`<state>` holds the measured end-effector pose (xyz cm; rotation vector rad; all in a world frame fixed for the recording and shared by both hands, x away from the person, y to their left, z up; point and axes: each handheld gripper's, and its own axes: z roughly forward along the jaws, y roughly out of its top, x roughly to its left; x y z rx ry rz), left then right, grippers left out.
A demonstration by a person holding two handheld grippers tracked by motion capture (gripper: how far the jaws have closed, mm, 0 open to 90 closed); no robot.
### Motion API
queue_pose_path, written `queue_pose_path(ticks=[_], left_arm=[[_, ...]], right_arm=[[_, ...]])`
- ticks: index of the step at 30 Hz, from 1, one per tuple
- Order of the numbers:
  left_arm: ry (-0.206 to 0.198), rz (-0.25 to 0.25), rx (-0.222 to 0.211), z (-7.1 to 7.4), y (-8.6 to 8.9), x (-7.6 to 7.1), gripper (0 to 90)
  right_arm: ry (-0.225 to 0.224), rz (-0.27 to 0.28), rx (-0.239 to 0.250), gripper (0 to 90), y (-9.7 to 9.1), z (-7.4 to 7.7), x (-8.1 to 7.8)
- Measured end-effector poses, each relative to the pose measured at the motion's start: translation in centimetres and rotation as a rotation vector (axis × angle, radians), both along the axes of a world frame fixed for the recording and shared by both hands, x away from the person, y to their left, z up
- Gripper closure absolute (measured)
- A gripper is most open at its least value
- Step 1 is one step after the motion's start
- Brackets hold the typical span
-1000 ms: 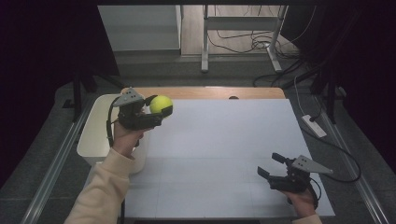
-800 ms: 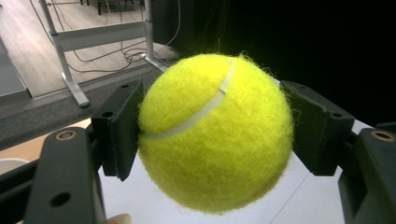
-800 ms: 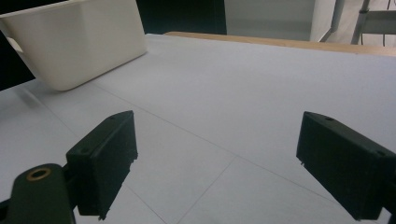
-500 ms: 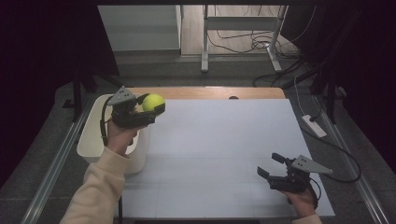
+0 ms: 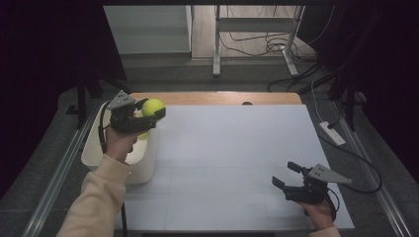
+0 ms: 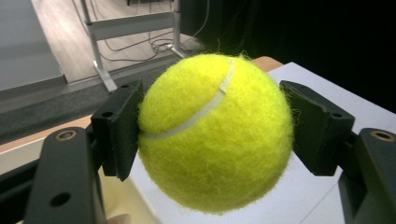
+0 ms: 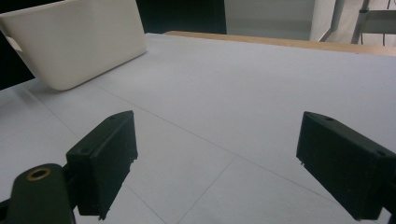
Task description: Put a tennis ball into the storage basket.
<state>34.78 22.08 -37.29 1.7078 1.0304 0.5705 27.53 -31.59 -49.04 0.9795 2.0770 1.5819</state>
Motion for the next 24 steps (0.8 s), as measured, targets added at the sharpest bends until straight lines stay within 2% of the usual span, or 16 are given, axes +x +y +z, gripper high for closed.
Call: queue_pose_path(ticks=[24], left_arm=[[0.056,0.115,0.013,-1.0,3.9,0.4,27.1]], right_arm=[[0.002,0.002,-0.001,12.1,0.1,0.0,0.0]])
